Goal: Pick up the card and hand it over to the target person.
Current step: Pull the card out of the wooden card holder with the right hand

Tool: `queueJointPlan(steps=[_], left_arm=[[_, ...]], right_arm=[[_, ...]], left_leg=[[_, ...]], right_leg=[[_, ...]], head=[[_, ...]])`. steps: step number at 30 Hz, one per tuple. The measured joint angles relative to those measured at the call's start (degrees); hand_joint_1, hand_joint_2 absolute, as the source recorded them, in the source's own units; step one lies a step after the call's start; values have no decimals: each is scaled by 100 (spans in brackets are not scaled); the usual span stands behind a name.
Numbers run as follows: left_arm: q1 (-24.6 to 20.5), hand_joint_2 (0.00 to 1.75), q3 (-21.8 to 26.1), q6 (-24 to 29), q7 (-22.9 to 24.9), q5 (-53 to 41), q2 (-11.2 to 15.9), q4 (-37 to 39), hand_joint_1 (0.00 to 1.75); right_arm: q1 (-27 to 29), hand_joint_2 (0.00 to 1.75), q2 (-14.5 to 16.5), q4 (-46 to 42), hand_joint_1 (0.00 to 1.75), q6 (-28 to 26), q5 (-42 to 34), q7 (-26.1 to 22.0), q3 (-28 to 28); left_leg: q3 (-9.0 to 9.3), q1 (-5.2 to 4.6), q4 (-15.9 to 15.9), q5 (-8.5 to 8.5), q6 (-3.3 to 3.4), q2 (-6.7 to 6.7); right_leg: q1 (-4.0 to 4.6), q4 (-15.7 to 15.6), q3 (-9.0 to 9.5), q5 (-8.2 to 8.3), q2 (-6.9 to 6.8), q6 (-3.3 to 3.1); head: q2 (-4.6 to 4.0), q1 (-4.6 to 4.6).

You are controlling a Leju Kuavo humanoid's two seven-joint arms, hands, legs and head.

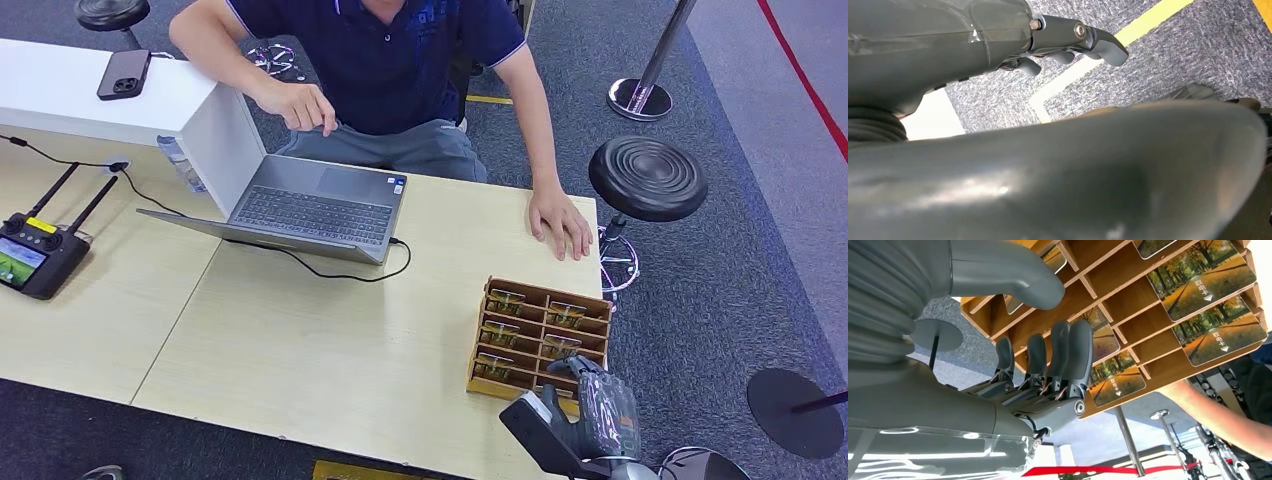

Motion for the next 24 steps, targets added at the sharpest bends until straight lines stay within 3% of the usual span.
queueJointPlan(steps=[24], left_arm=[[1,0,-37,11,4,0,2,4,0]], right_arm=[[-97,175,63,540,110,-8,161,48,237]], left_leg=[[-3,-2,3,0,1,-1]], right_leg=[[-2,4,-3,-1,-1,1]], head=[[0,0]])
